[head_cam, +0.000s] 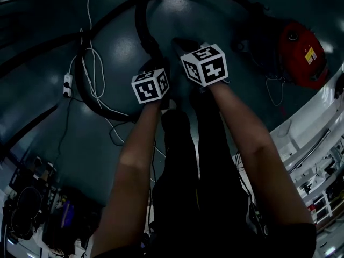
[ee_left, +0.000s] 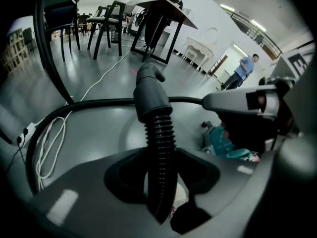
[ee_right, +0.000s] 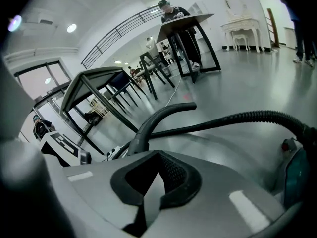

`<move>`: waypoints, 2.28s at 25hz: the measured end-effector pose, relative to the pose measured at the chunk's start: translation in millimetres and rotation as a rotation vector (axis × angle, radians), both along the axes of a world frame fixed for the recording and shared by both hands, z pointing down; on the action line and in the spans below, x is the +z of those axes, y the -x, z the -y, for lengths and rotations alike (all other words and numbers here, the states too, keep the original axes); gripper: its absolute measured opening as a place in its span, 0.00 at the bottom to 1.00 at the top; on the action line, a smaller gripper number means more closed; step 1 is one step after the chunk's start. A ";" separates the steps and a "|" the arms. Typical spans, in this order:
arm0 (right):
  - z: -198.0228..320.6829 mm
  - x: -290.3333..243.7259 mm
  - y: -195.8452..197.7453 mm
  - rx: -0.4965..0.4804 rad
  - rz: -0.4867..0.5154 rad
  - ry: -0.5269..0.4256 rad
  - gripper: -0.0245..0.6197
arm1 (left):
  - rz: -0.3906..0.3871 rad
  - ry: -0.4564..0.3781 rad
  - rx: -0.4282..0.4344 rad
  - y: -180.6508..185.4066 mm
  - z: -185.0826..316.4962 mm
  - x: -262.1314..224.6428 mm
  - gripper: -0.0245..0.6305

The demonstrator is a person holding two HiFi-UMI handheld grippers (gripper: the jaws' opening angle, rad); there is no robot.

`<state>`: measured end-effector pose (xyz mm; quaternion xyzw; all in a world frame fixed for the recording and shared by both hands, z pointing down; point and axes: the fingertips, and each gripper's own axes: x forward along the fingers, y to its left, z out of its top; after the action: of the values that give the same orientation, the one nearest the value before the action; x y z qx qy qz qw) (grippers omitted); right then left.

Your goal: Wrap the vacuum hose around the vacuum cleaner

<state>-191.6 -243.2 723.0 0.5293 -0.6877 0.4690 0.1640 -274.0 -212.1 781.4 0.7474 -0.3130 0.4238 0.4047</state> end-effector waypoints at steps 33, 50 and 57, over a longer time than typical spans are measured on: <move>77.1 -291.7 11.8 -0.393 -0.115 -0.208 0.11 | -0.187 -0.073 0.140 -6.2 38.8 -278.5 0.30; 95.6 -376.6 47.0 -0.830 -0.242 -0.304 0.34 | -0.224 -0.041 0.258 -7.3 27.9 -327.1 0.30; 96.3 -392.2 48.6 -0.997 -0.321 -0.328 0.36 | -0.235 -0.061 0.309 -11.8 25.5 -340.2 0.30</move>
<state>-240.3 -339.5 330.8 0.2227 -0.8856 0.1345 0.3846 -262.2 -237.6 441.2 0.8429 -0.1577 0.3810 0.3456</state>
